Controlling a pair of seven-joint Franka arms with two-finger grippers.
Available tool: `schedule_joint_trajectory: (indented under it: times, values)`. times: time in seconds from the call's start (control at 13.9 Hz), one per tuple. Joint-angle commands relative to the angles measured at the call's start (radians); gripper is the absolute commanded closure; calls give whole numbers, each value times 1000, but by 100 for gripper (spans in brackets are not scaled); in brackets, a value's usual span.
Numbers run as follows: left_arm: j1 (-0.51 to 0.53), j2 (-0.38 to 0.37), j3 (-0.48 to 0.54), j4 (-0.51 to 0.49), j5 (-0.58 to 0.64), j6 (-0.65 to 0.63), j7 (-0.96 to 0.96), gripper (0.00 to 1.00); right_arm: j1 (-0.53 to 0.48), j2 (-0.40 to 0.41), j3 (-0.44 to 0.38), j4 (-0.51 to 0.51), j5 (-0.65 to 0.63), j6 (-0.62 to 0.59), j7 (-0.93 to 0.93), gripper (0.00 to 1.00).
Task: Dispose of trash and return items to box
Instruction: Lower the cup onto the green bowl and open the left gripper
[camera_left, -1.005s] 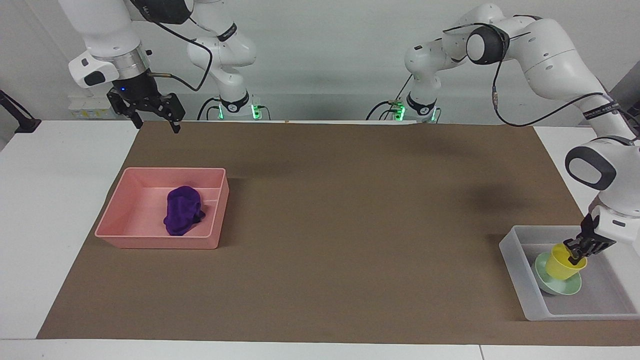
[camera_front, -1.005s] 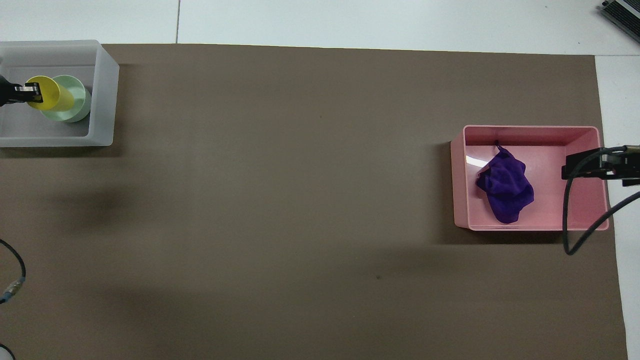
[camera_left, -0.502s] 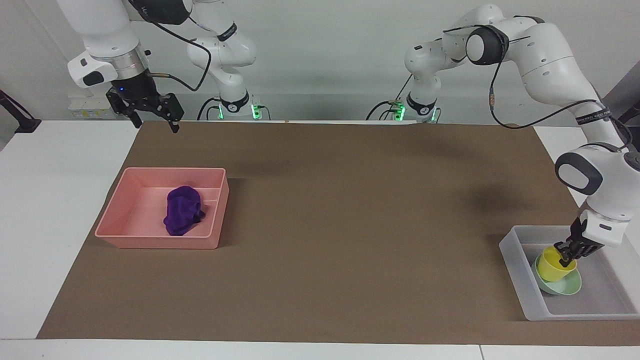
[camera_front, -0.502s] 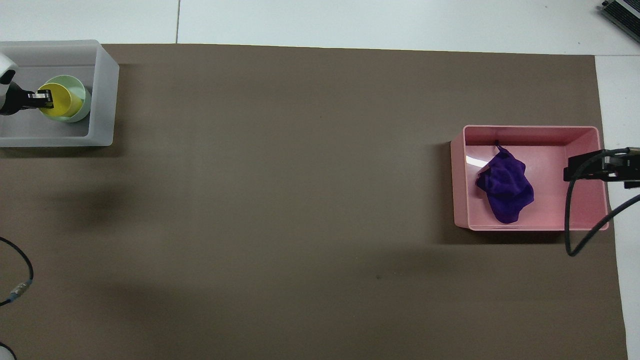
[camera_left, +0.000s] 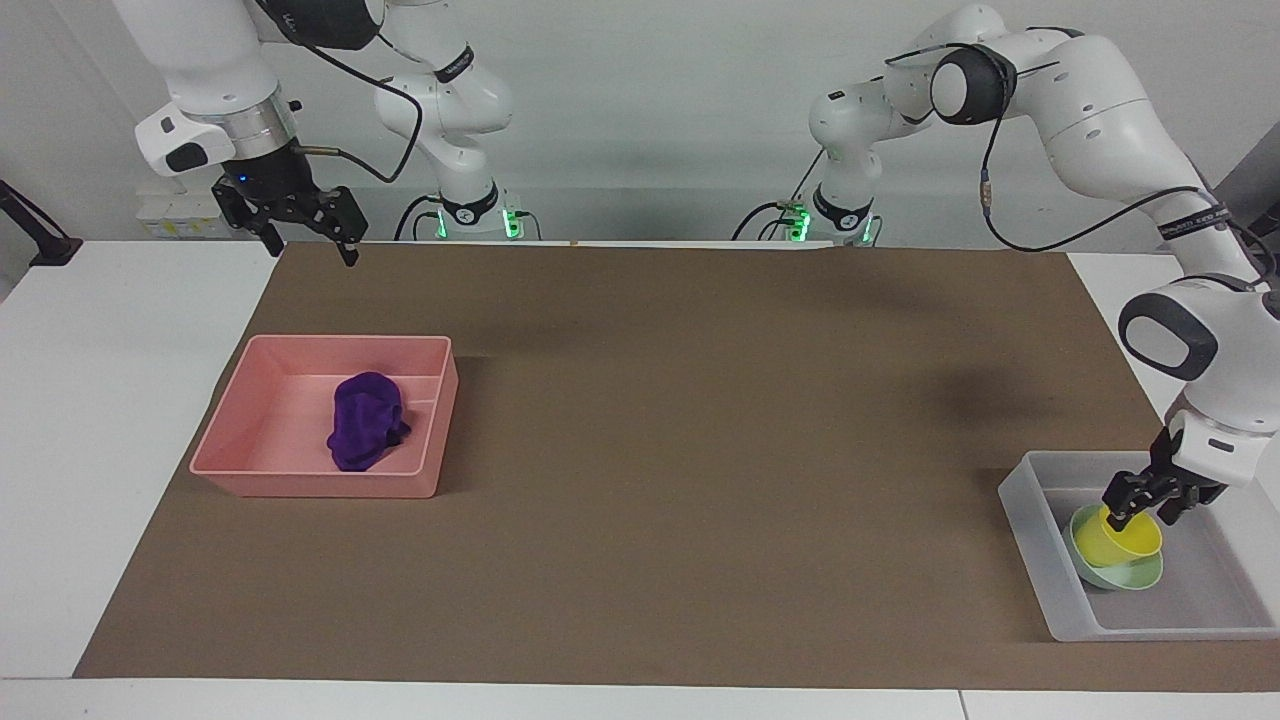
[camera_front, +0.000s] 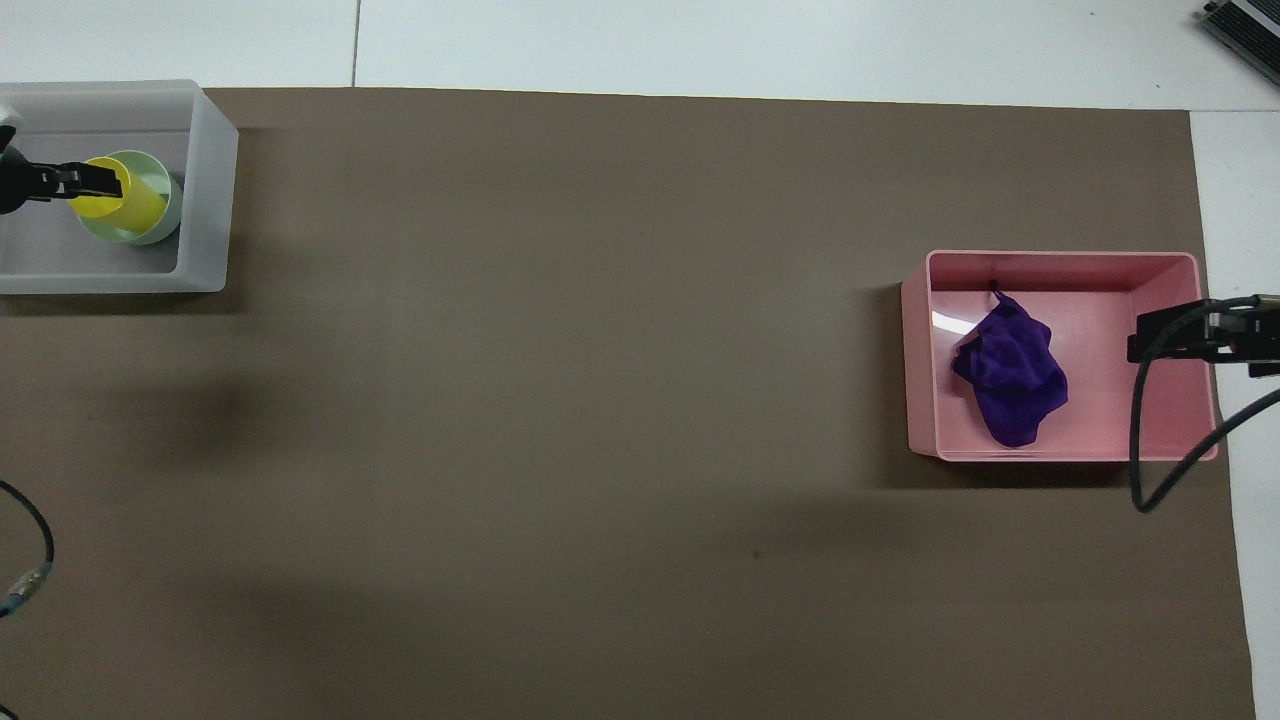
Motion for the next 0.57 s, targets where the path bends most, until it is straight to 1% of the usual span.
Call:
schedule_joint_trajectory:
  times: [0.0,0.29,0.5]
  values:
    - [-35,-133,10,-79,-7,-73,104,0,-12,-33,4,-41,-2,30,-23,0]
    - [-128,-360,13,-280,-5,-139,104,0,-12,-33,4,-41,-1,30,-23,0]
    - [-187,-478,14,-371,-4,-181,102,0,-12,-33,4,-41,-2,30,-23,0]
